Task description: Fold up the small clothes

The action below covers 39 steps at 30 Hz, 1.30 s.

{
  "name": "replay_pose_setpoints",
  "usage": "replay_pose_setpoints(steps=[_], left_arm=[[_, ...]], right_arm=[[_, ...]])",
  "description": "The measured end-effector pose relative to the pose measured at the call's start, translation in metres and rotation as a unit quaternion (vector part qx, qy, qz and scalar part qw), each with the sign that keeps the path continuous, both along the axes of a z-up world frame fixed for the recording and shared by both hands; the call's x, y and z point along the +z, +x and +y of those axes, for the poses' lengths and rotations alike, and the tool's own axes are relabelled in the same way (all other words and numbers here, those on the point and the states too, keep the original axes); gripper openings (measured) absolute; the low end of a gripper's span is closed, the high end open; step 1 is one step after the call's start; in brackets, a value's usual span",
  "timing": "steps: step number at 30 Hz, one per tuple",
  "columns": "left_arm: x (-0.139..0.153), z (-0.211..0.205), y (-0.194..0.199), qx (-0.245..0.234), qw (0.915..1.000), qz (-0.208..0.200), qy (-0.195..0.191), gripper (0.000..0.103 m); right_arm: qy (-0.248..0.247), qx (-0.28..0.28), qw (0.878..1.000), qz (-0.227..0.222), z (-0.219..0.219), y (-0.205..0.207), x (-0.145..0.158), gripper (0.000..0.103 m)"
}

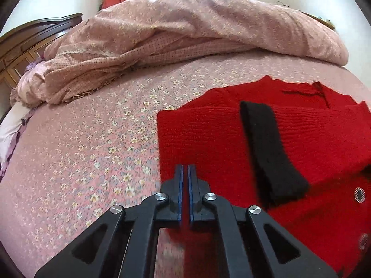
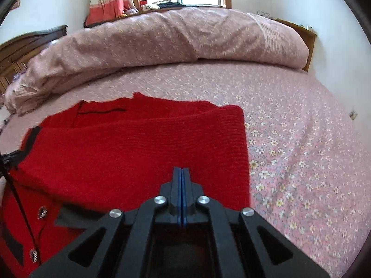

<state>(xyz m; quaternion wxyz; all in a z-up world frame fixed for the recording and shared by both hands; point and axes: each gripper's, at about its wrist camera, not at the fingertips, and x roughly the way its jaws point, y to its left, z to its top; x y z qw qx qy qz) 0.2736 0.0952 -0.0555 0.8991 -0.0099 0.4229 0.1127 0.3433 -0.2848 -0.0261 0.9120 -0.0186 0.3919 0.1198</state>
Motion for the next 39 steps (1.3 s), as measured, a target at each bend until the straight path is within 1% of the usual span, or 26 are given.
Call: replay_pose_setpoints(steps=[3,4,5,6,7,10,11,15,16,17,19,22,24,25,26,27,28,30,31,32,33,34,35,36,38,39], left_arm=[[0.012,-0.012,-0.017,-0.019,0.9997,-0.008,0.009,0.007],[0.015,-0.017,-0.023,-0.029,0.9995,-0.012,0.009,0.008],[0.019,-0.022,-0.031,-0.037,0.9992,-0.015,0.006,0.008],[0.023,-0.027,-0.039,-0.043,0.9989,-0.017,0.006,0.009],[0.026,-0.031,-0.048,-0.047,0.9987,-0.02,0.005,0.01],[0.032,-0.04,-0.082,-0.048,0.9984,-0.029,-0.005,0.018],[0.033,-0.04,-0.096,-0.043,0.9985,-0.029,-0.016,0.021],[0.031,-0.043,-0.138,-0.03,0.9976,-0.016,-0.06,0.025],[0.031,-0.044,-0.148,-0.028,0.9969,-0.014,-0.072,0.027],[0.029,-0.043,-0.159,-0.027,0.9959,-0.012,-0.085,0.032],[0.023,-0.042,-0.177,-0.028,0.9946,0.002,-0.1,0.039],[0.011,-0.043,-0.197,-0.035,0.9932,0.028,-0.108,0.041],[0.004,-0.041,-0.207,-0.039,0.9906,0.038,-0.125,0.044],[0.001,-0.039,-0.212,-0.037,0.9887,0.044,-0.138,0.047],[-0.002,-0.035,-0.218,-0.034,0.9859,0.046,-0.158,0.049],[-0.003,-0.033,-0.223,-0.035,0.9832,0.04,-0.175,0.051],[-0.003,-0.031,-0.23,-0.04,0.9792,0.032,-0.196,0.054],[-0.005,-0.028,-0.238,-0.045,0.9723,0.029,-0.228,0.056],[-0.003,-0.028,-0.241,-0.049,0.9681,0.032,-0.244,0.057],[-0.002,-0.029,-0.242,-0.058,0.9598,0.038,-0.272,0.057],[-0.004,-0.029,-0.244,-0.069,0.9488,0.041,-0.306,0.057],[-0.006,-0.03,-0.245,-0.078,0.9352,0.045,-0.342,0.057],[-0.008,-0.032,-0.244,-0.081,0.93,0.047,-0.356,0.059],[-0.009,-0.034,-0.241,-0.081,0.9304,0.044,-0.355,0.059],[-0.009,-0.038,-0.232,-0.085,0.9348,0.031,-0.344,0.06],[-0.008,-0.038,-0.226,-0.082,0.9351,0.026,-0.344,0.06]], right_arm=[[0.016,0.016,0.999,-0.023,-0.007,-0.026,0.015,0.015],[0.02,0.022,0.999,-0.032,-0.01,-0.035,0.02,0.024],[0.026,0.027,0.998,-0.045,-0.014,-0.046,0.025,0.035],[0.029,0.026,0.998,-0.054,-0.019,-0.054,0.029,0.042],[0.033,0.022,0.998,-0.059,-0.025,-0.064,0.031,0.051],[0.058,0.028,0.997,-0.031,-0.044,-0.089,0.032,0.051],[0.064,0.026,0.997,-0.027,-0.05,-0.099,0.033,0.051],[0.074,0.014,0.997,-0.022,-0.075,-0.135,0.031,0.053],[0.085,0.015,0.996,-0.012,-0.083,-0.144,0.028,0.06],[0.093,0.017,0.995,-0.005,-0.088,-0.149,0.025,0.07],[0.109,0.018,0.994,0.015,-0.098,-0.164,0.015,0.077],[0.145,0.034,0.987,0.064,-0.11,-0.19,-0.008,0.078],[0.19,0.045,0.976,0.094,-0.119,-0.203,-0.026,0.078],[0.208,0.045,0.972,0.099,-0.122,-0.209,-0.032,0.078],[0.227,0.041,0.969,0.089,-0.126,-0.217,-0.034,0.078],[0.243,0.039,0.965,0.092,-0.127,-0.221,-0.033,0.078],[0.274,0.047,0.954,0.113,-0.127,-0.221,-0.034,0.079],[0.313,0.062,0.938,0.132,-0.124,-0.224,-0.04,0.079],[0.317,0.062,0.936,0.137,-0.121,-0.226,-0.044,0.079],[0.315,0.061,0.937,0.135,-0.119,-0.228,-0.044,0.079],[0.314,0.061,0.938,0.133,-0.118,-0.228,-0.044,0.079],[0.315,0.061,0.938,0.133,-0.118,-0.227,-0.044,0.079],[0.319,0.059,0.936,0.133,-0.118,-0.224,-0.046,0.079],[0.322,0.056,0.935,0.134,-0.118,-0.223,-0.047,0.078],[0.332,0.047,0.933,0.132,-0.121,-0.217,-0.05,0.072],[0.334,0.044,0.932,0.131,-0.122,-0.215,-0.05,0.069]])
